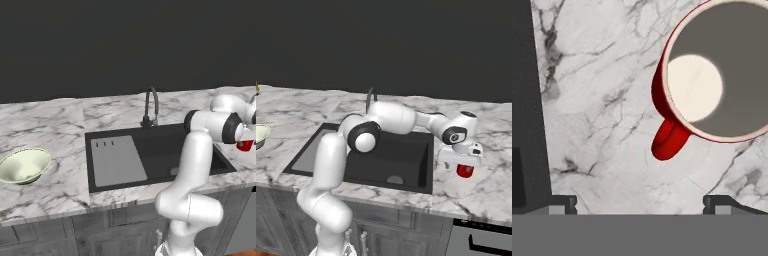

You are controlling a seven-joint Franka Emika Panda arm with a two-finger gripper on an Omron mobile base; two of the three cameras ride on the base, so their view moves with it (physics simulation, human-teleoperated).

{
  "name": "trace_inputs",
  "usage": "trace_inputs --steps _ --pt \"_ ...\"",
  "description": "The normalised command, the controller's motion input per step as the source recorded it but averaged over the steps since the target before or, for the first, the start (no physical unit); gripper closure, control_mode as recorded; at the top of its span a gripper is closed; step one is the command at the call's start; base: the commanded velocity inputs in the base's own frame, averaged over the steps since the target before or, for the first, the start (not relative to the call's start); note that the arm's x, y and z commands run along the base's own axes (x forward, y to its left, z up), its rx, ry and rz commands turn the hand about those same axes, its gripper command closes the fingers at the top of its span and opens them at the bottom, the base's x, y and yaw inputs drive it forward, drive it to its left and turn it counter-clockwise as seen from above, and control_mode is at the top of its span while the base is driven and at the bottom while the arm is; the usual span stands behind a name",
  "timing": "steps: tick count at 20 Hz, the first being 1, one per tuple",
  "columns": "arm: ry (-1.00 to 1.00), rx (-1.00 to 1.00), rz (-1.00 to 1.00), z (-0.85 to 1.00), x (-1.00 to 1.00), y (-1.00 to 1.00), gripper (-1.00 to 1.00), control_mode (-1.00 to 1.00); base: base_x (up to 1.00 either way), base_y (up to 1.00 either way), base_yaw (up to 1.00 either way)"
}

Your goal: Pick the mug and place it in the sink. Pick the bowl and place it in the open cabinet and then close the cabinet.

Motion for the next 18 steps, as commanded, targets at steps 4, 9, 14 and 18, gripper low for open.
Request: trace_inputs --steps 4,9,14,18 --pt "0.0 0.0 0.0 -0.07 0.25 -0.08 -1.0 -1.0 0.0 0.0 0.0" --pt "0.0 0.0 0.0 -0.1 0.17 -0.16 -1.0 -1.0 0.0 0.0 0.0" --pt "0.0 0.0 -0.02 -0.17 0.02 -0.22 -1.0 -1.0 0.0 0.0 0.0" --pt "0.0 0.0 -0.06 -0.29 0.01 -0.19 -1.0 -1.0 0.0 0.0 0.0"
